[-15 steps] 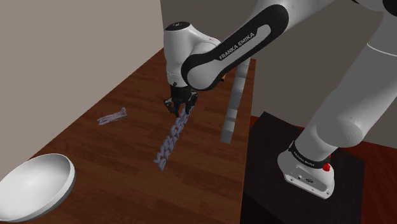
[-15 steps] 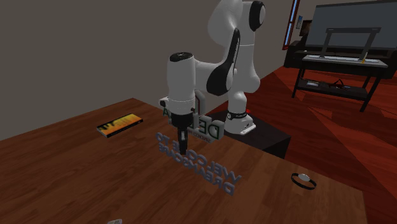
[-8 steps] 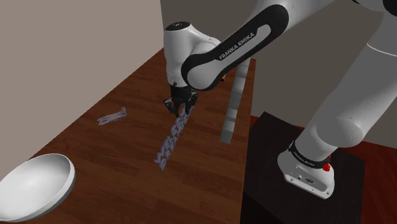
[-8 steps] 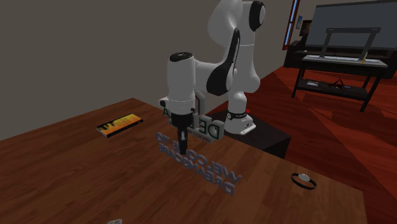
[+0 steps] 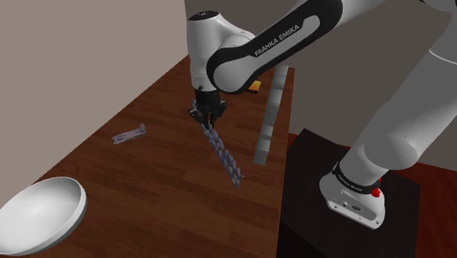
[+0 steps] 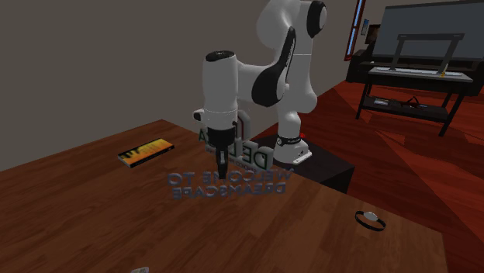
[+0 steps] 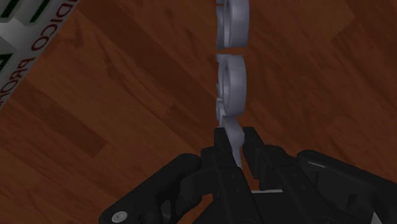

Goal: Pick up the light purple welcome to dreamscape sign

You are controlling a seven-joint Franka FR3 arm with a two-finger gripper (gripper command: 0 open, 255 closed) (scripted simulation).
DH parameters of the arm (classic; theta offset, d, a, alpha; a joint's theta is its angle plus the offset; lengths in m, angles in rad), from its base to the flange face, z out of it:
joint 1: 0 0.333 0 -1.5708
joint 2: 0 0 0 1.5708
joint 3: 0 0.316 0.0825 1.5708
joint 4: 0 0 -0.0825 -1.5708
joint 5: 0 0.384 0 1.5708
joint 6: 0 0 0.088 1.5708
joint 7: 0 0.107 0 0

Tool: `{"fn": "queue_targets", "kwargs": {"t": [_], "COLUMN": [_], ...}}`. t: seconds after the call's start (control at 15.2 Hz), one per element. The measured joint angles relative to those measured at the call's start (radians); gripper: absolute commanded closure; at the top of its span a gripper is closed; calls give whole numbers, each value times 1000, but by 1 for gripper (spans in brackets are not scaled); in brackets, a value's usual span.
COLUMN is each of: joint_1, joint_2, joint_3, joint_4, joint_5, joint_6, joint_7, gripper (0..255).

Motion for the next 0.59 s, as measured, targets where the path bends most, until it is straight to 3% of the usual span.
{"fn": "queue_targets", "kwargs": {"t": [0.59], "joint_1": [-2], "joint_2": [-62], "joint_3": [-5], "joint_4": [65], "joint_5": [35], "joint_6": [-119], "joint_7": [-29], "gripper": [255]}}
